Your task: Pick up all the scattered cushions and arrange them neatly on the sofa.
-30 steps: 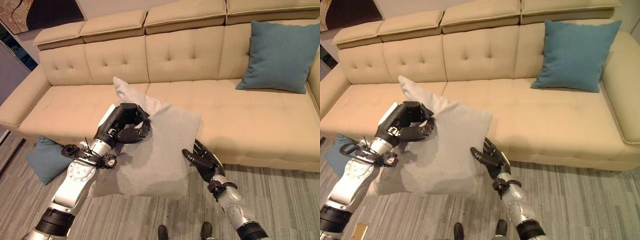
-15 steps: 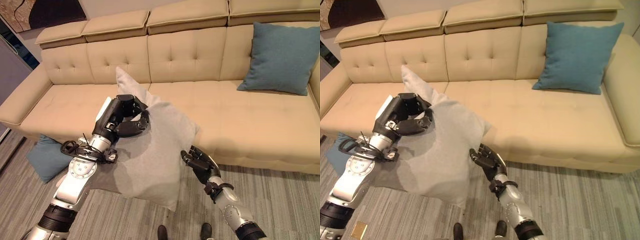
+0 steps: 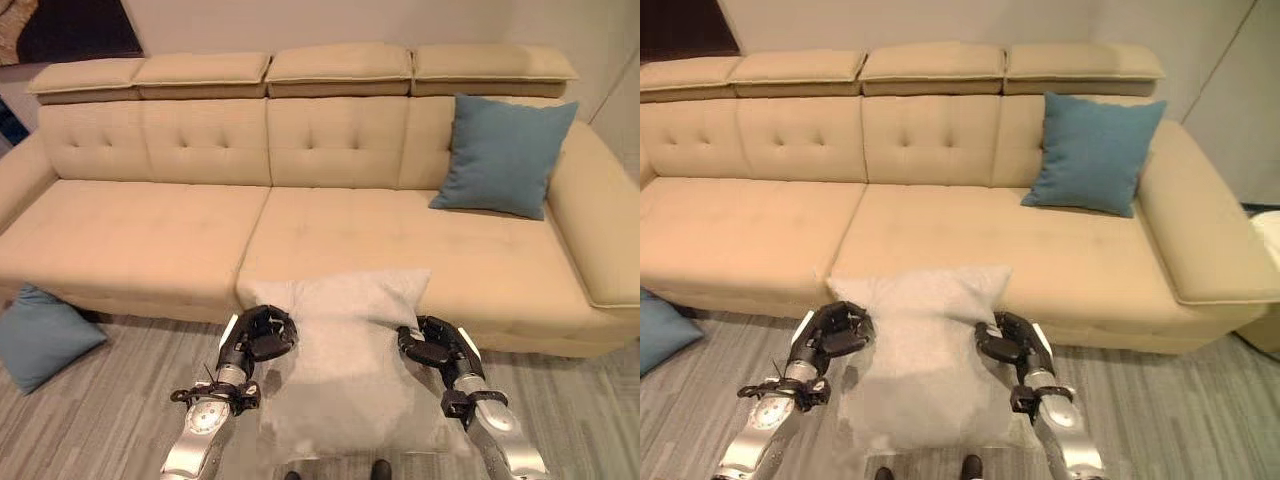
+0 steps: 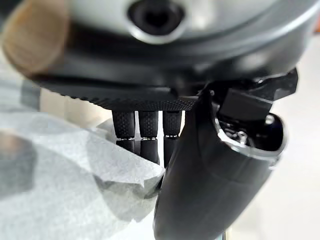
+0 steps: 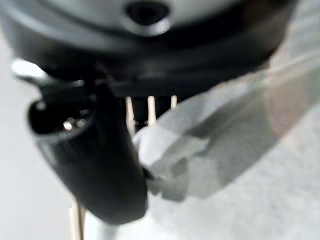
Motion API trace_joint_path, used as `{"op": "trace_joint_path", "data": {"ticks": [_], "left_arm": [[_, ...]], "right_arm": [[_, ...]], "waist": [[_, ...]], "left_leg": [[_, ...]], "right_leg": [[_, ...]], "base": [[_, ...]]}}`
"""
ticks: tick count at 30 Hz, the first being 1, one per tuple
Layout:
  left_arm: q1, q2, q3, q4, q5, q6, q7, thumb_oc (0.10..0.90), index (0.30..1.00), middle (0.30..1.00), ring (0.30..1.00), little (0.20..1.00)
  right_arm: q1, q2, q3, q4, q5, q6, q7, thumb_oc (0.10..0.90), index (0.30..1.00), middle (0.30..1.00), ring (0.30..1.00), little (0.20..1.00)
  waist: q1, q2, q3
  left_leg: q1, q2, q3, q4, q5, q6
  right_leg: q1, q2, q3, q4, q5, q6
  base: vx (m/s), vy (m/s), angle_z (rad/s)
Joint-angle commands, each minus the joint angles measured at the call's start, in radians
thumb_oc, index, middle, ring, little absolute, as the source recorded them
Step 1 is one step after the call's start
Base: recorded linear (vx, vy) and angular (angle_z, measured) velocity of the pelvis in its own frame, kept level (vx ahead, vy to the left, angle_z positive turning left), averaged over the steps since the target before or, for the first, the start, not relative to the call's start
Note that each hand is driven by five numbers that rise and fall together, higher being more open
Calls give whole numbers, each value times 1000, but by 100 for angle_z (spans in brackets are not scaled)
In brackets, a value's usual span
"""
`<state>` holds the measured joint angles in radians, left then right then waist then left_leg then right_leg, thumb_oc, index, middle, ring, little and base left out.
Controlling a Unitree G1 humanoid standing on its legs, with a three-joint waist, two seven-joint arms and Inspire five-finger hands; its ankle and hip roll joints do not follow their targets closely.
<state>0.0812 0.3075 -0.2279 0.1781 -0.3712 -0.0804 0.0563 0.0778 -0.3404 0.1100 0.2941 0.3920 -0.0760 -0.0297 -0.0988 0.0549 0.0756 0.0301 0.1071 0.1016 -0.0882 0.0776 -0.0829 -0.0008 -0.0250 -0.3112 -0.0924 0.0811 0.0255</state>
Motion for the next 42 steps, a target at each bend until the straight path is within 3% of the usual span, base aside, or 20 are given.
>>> {"op": "trace_joint_path", "data": {"ticks": [1,5,10,12,15,18,21,25,28,31,33,34,35,39,41,42], "left_arm": [[-156,19,18,-76,1,-124,19,400,300,300,300,300],[-158,18,5,-88,-14,-133,31,400,300,300,300,300],[-156,22,3,-104,-29,-143,42,400,300,300,300,300],[-158,23,5,-110,-39,-146,52,400,300,300,300,300],[-160,27,10,-113,-51,-146,52,400,300,300,300,300],[-151,27,14,-116,-61,-148,46,400,300,300,300,300],[-114,53,37,-131,-78,-146,45,400,300,300,300,300],[-114,67,41,-133,-82,-145,52,400,300,300,300,300],[-116,81,45,-138,-84,-143,58,400,300,300,300,300],[-123,85,43,-136,-79,-143,57,400,300,300,300,300],[-133,79,36,-131,-76,-143,56,400,300,300,300,300],[-145,70,23,-134,-75,-143,45,400,300,300,300,300],[-151,58,16,-130,-82,-147,33,400,300,300,300,300],[-151,47,10,-122,-84,-149,23,400,300,300,300,300],[-148,37,12,-116,-92,-152,13,400,300,300,300,300],[-138,22,7,-118,-114,-149,-4,400,300,300,300,300]], "right_arm": [[-109,53,38,-143,-60,-102,-14,400,300,300,300,300],[-119,41,68,-154,-95,-104,-17,400,300,300,300,300],[-136,37,79,-161,-95,-108,-26,400,300,300,300,300],[-150,32,71,-165,-101,-106,-45,400,300,300,300,300],[-167,26,66,-169,-112,-103,-66,400,300,300,300,300],[-169,28,68,-177,-114,-103,-64,400,300,300,300,300],[-196,39,68,-192,-156,-100,-68,400,300,300,300,300],[-215,55,57,-194,-158,-102,-78,400,300,300,300,300],[-237,69,53,-194,-173,-101,-81,400,300,300,300,300],[-242,81,56,-193,-173,-103,-79,400,300,300,300,300],[-239,81,55,-194,-180,-103,-78,400,300,300,300,300],[-239,64,52,-194,-183,-106,-82,400,300,300,300,300],[-230,58,54,-188,-179,-106,-79,400,300,300,300,300],[-217,54,50,-186,-179,-106,-72,400,300,300,300,300],[-202,44,45,-185,-184,-106,-68,400,300,300,300,300],[-166,21,33,-192,-178,-102,-56,400,300,300,300,300]], "waist": [[-1,-32,-94],[0,-53,-69],[21,-71,-43],[37,-89,-47],[60,-100,-41],[66,-94,-44],[95,-126,-45],[109,-140,-40],[105,-126,-20],[104,-111,-9],[94,-105,-4],[75,-111,2],[62,-121,3],[61,-127,-4],[60,-130,-16],[54,-154,-6]], "left_leg": [[35,16,63,40,-79,-54],[-3,18,52,151,-119,-47],[-70,6,7,210,-122,-45],[-175,1,39,170,-58,-32],[-257,2,79,170,-12,-31],[-230,6,85,141,-9,-27],[-177,-19,62,149,-58,5],[-150,-35,59,157,-93,34],[-104,-52,51,134,-114,80],[-78,-52,48,117,-121,93],[-51,-61,34,103,-129,93],[-20,-93,6,88,-142,94],[4,-116,-19,83,-163,93],[19,-132,-34,100,-190,88],[18,-136,-37,145,-217,67],[-62,-123,-17,351,-220,23]], "right_leg": [[75,-46,49,35,-129,76],[71,-48,66,45,-133,69],[66,-57,69,49,-132,68],[75,-68,44,37,-130,78],[92,-64,41,34,-150,73],[93,-56,43,42,-155,73],[104,-82,57,124,-179,92],[72,-108,77,222,-168,115],[-27,-129,110,431,-89,147],[-80,-127,114,509,-85,153],[-125,-101,126,490,-107,133],[-160,-49,153,328,-127,104],[-157,-23,177,222,-107,104],[-105,-11,186,168,-93,97],[-74,-12,175,151,-101,87],[-19,-32,145,131,-114,68]], "base": [[-29,-72,-40],[-29,-12,-34],[-33,36,-8],[81,140,19],[78,98,43],[128,110,5],[256,228,-31],[115,146,-2],[138,263,1],[79,110,-1],[237,111,0],[414,74,11],[399,42,34],[156,-14,58],[246,-56,50],[217,-102,39]]}}
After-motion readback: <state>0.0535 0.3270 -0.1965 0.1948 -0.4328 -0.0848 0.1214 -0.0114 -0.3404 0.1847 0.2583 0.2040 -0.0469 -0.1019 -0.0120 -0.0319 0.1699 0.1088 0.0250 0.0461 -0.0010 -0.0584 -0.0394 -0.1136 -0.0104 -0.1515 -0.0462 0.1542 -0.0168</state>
